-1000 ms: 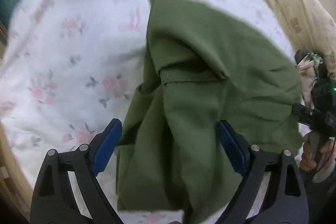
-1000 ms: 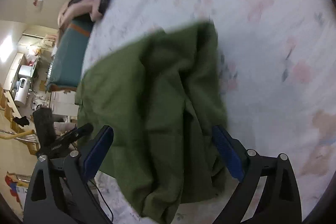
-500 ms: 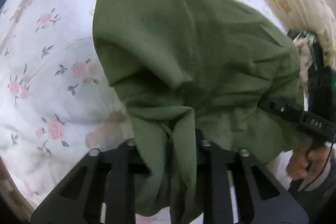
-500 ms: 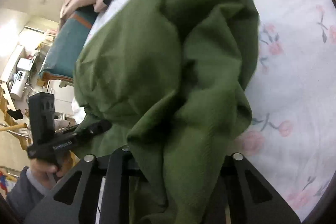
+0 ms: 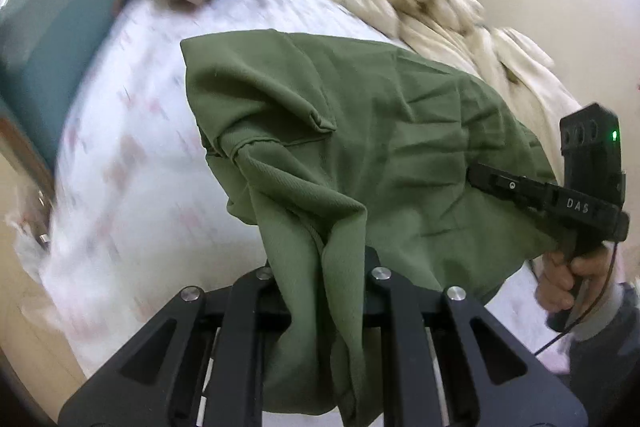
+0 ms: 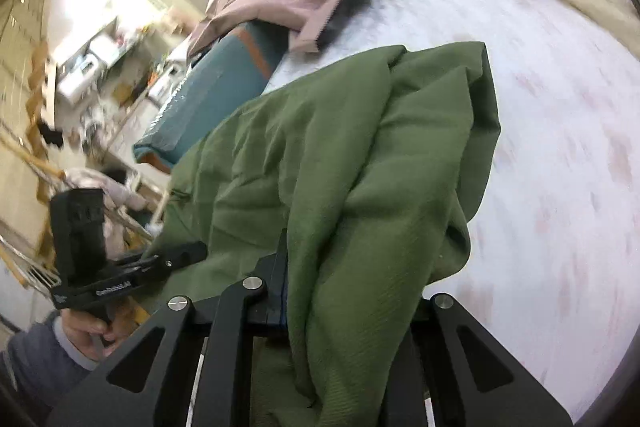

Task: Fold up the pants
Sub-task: 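Lay the folded green pants flat on the bed and open both grippers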

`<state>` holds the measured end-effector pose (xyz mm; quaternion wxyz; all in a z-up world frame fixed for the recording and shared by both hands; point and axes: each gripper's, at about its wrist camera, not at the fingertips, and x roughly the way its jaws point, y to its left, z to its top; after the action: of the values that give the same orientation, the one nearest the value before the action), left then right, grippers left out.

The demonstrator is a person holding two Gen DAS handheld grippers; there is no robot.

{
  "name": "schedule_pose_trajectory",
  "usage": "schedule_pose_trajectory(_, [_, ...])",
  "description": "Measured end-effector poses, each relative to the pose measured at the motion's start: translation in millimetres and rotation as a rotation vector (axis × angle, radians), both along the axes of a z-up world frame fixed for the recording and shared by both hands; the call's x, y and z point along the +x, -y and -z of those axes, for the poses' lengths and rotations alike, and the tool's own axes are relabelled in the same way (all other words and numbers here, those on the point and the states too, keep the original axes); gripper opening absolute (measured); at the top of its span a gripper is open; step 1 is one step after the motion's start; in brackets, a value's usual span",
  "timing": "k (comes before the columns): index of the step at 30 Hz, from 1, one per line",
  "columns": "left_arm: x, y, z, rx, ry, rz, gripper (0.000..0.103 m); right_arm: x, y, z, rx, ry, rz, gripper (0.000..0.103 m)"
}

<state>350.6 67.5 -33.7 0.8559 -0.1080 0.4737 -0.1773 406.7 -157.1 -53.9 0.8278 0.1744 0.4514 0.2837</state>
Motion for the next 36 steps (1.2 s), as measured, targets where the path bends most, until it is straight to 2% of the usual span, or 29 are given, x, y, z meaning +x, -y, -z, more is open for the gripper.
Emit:
schedule_pose_trajectory(4, [70.9,-29.1,22.7,0.034,0.023,-0.059,0.012,89.7,-29.9,16.4,-0.072,-0.001,-0.031,0.018])
schedule_pose_trajectory(6, [97.0,-29.2,36.7,0.067,0.064,-0.075,0.013,123.1,-39.1,24.6,-0.106,0.002,-0.035,0.019])
schedule_pose_trajectory(8, [122.5,-32.5,57.1,0.074,0.050,-0.092,0.014,147.5,-44.8,37.1,-0.143,-0.005,-0.037,0.022])
schedule_pose_trajectory(10, [131.2,-40.3,78.3,0.084,0.019,-0.105,0.016,174.6,-51.3,56.9,-0.184,-0.034,-0.043,0.025])
schedule_pose_trajectory(11, [136.6,-42.5,93.5,0.100,-0.002,-0.109,0.021,180.1,-53.2,65.6,-0.210,-0.047,-0.041,0.030])
schedule_pose_trajectory(13, [135.8,-41.9,102.9,0.128,0.013,-0.081,0.028,189.5,-50.0,87.3,-0.272,-0.091,-0.050,0.040])
schedule_pose_trajectory(15, [129.8,-40.8,109.9,0.172,0.034,-0.023,0.033,187.5,-34.9,99.6,-0.347,-0.089,-0.054,0.068])
schedule_pose_trajectory(16, [126.0,-44.3,112.2,0.172,0.030,-0.005,0.037,183.4,-22.3,100.8,-0.407,-0.061,-0.046,0.072])
schedule_pose_trajectory(17, [125.3,-48.6,112.3,0.177,0.026,-0.007,0.054,181.0,-11.6,100.9,-0.425,-0.053,-0.036,0.078])
schedule_pose_trajectory(18, [125.3,-57.9,109.8,0.197,0.031,-0.044,0.072,177.3,3.5,99.5,-0.430,-0.056,-0.010,0.078])
schedule_pose_trajectory(19, [123.0,-66.5,106.3,0.211,0.039,-0.085,0.077,174.3,16.9,95.8,-0.440,-0.058,0.022,0.078])
schedule_pose_trajectory(20, [116.8,-75.7,101.4,0.211,0.051,-0.119,0.077,170.7,26.1,89.8,-0.467,-0.040,0.063,0.077])
schedule_pose_trajectory(22, [104.2,-86.0,89.5,0.229,0.093,-0.176,0.075,160.5,45.8,71.2,-0.470,0.020,0.154,0.075])
schedule_pose_trajectory(23, [102.0,-83.0,84.9,0.245,0.110,-0.169,0.071,153.8,48.7,65.2,-0.439,0.031,0.155,0.073])
schedule_pose_trajectory(24, [95.0,-73.7,75.1,0.266,0.164,-0.147,0.059,145.7,46.1,57.0,-0.396,0.054,0.141,0.065])
schedule_pose_trajectory(25, [87.1,-65.0,66.0,0.277,0.218,-0.134,0.056,133.2,36.8,46.8,-0.358,0.103,0.114,0.063])
schedule_pose_trajectory(26, [75.8,-53.4,54.0,0.269,0.290,-0.121,0.055,122.5,27.1,39.9,-0.338,0.144,0.094,0.059])
schedule_pose_trajectory(27, [68.5,-47.0,47.9,0.251,0.330,-0.116,0.055,109.4,13.8,35.3,-0.322,0.188,0.065,0.049])
schedule_pose_trajectory(29, [59.2,-27.8,44.2,0.238,0.371,-0.074,0.051,89.0,-16.2,40.5,-0.327,0.220,-0.007,0.036])
schedule_pose_trajectory(30, [62.8,-16.1,51.7,0.258,0.341,-0.038,0.044,84.6,-27.4,48.3,-0.337,0.207,-0.033,0.029])
schedule_pose_trajectory(31, [70.8,-5.5,67.4,0.301,0.265,0.007,0.038,80.2,-37.0,57.2,-0.361,0.186,-0.052,0.026])
schedule_pose_trajectory(32, [78.8,-1.6,86.8,0.362,0.183,0.020,0.024,79.7,-44.7,69.6,-0.398,0.161,-0.059,0.026])
schedule_pose_trajectory(34, [85.4,-13.4,114.6,0.403,0.081,0.005,0.023,86.1,-45.3,93.2,-0.449,0.096,-0.034,0.026])
schedule_pose_trajectory(36, [83.7,-32.2,123.6,0.396,0.060,-0.017,0.022,87.1,-31.0,110.3,-0.499,0.041,0.017,0.025])
